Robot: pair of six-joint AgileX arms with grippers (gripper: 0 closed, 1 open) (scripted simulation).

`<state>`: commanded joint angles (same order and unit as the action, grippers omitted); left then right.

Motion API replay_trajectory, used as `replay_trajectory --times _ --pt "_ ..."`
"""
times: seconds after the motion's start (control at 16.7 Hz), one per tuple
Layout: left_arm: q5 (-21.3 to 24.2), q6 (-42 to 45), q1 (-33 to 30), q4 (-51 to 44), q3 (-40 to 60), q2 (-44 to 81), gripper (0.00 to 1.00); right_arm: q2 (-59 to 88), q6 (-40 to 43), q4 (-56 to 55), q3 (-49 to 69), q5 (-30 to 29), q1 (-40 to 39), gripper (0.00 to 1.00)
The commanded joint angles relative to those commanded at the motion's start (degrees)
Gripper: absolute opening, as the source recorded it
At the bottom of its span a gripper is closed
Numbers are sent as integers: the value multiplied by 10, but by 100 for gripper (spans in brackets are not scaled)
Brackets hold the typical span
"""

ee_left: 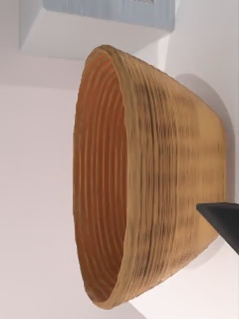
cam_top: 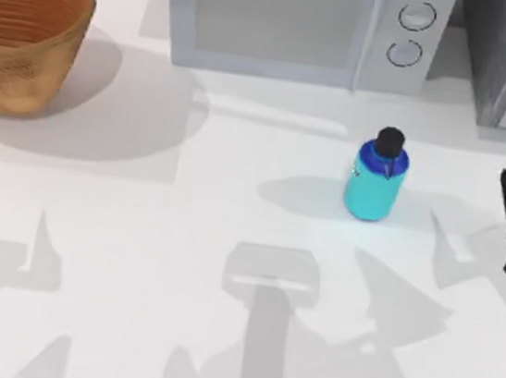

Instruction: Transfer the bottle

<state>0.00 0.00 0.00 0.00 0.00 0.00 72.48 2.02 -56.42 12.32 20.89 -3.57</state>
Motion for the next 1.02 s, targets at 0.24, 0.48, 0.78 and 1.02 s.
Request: replay_trajectory --times 0.24,0.48,0.78,1.02 --pt "0 0 0 0 0 0 100 218 6 -169 37 63 -11 100" --pt "0 0 0 0 0 0 100 399 11 -310 68 114 -19 100" --pt "0 0 0 0 0 0 100 533 15 -415 91 153 -26 100" --pt "0 0 0 0 0 0 100 549 15 -427 93 157 -26 100"
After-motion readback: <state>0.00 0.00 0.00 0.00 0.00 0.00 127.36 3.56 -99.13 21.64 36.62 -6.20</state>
